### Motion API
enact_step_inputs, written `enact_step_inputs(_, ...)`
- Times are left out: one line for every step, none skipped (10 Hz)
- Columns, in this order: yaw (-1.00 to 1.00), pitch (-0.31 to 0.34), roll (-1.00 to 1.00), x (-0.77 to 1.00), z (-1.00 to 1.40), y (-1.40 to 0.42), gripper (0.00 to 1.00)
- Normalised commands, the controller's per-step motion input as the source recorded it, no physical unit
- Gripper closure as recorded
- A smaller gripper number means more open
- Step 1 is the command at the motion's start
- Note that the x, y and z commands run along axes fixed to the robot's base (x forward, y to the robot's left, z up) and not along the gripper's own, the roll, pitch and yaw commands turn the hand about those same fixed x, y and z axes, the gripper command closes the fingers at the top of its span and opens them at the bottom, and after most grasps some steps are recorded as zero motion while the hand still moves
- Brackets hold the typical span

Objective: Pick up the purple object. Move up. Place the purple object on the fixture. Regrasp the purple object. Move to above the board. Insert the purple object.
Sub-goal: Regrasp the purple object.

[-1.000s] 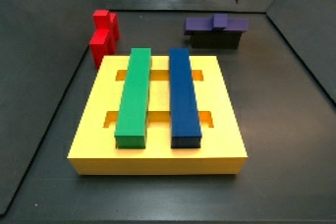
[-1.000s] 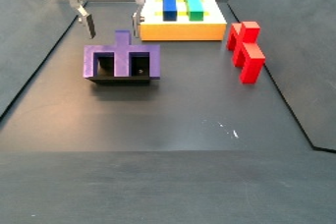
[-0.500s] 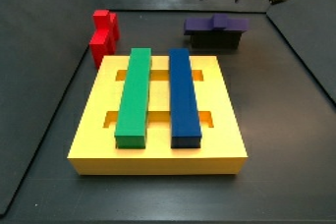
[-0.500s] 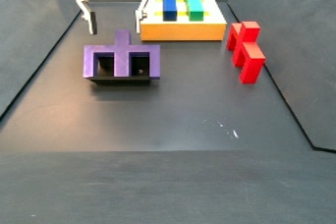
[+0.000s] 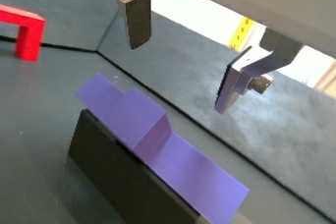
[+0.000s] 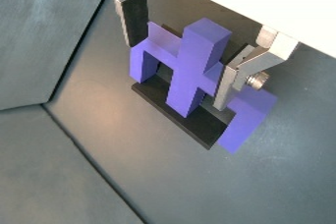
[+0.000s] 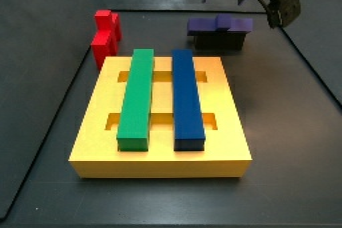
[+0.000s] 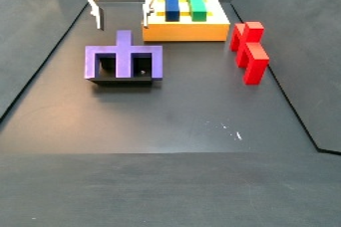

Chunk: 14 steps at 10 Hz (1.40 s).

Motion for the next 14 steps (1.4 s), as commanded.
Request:
enact_step_inputs(0.37, 0.0, 0.62, 0.07, -0.13, -0.26, 0.0)
enact_step_inputs(0.31, 0.0, 0.67, 0.05, -0.13, -0.21, 0.0)
enact_step_inputs(0.19, 0.0, 0.5, 0.0, -0.11, -0.17, 0.0)
enact_step_inputs(0.1, 0.0, 0.38, -0.01, -0.04, -0.15, 0.0)
enact_step_inputs(0.0, 0.0, 0.01, 0.0, 0.0, 0.0, 0.0)
enact_step_inputs(-0.03, 0.0, 0.0, 0.09, -0.17, 0.0, 0.0)
enact_step_inputs(-0.14, -0.369, -0.12, 0.01, -0.53, 0.0, 0.0)
enact_step_inputs(-0.05, -0.449, -0.2, -0.01, -0.49, 0.0, 0.0)
enact_step_inputs(0.0, -0.337, -0.1, -0.11, -0.32, 0.0, 0.0)
enact_step_inputs(0.0, -0.169, 0.0, -0.11, -0.19, 0.0, 0.0)
enact_step_inputs(-0.03, 0.0, 0.26, -0.07, -0.12, -0.03, 0.0)
enact_step_inputs(-0.11, 0.0, 0.44, 0.0, -0.1, -0.13, 0.0)
enact_step_inputs(-0.18, 0.02, 0.4, 0.0, -0.13, -0.11, 0.0)
enact_step_inputs(-0.19, 0.017, 0.31, 0.0, -0.12, -0.04, 0.0)
